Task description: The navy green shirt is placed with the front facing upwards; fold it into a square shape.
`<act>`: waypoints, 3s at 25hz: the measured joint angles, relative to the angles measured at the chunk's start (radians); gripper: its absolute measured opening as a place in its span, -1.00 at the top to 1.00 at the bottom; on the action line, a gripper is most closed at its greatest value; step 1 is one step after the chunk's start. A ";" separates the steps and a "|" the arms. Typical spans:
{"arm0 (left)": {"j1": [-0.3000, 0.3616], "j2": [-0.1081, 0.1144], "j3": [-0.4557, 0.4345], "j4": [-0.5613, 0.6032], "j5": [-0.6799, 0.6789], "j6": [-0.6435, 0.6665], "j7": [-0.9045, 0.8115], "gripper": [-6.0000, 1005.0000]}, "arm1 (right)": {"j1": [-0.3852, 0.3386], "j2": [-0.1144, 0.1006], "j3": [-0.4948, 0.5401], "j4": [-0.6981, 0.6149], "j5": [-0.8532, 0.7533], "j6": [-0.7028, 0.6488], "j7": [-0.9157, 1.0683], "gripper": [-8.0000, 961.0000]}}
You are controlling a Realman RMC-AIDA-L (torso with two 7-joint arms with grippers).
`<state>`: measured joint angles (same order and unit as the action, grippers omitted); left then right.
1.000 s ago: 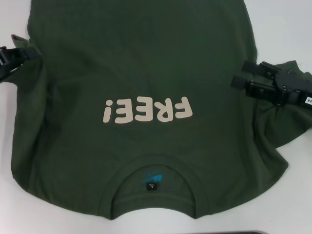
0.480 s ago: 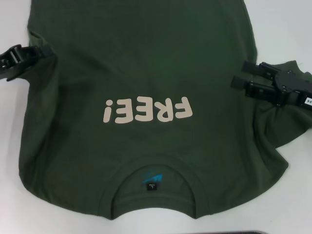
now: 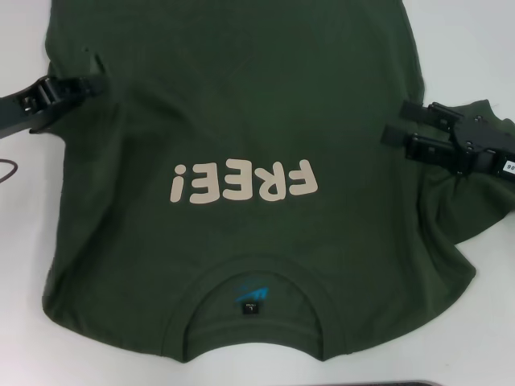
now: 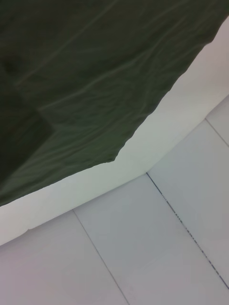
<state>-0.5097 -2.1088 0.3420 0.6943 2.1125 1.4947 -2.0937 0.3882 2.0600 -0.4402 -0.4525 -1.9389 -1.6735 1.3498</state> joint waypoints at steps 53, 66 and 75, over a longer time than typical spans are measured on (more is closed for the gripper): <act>0.105 -0.026 0.127 0.028 0.088 -0.143 0.427 -0.52 | -0.005 0.000 0.000 0.000 0.000 -0.001 0.011 -0.91; 0.098 -0.028 0.129 0.010 0.089 -0.198 0.405 -0.26 | 0.000 0.000 0.000 0.000 0.000 -0.002 0.011 -0.91; 0.091 -0.025 0.131 0.011 0.089 -0.189 0.399 0.43 | 0.002 0.000 0.000 0.000 0.000 0.000 0.011 -0.91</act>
<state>-0.4183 -2.1335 0.4735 0.7049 2.2012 1.3056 -1.6952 0.3902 2.0600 -0.4403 -0.4525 -1.9389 -1.6734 1.3606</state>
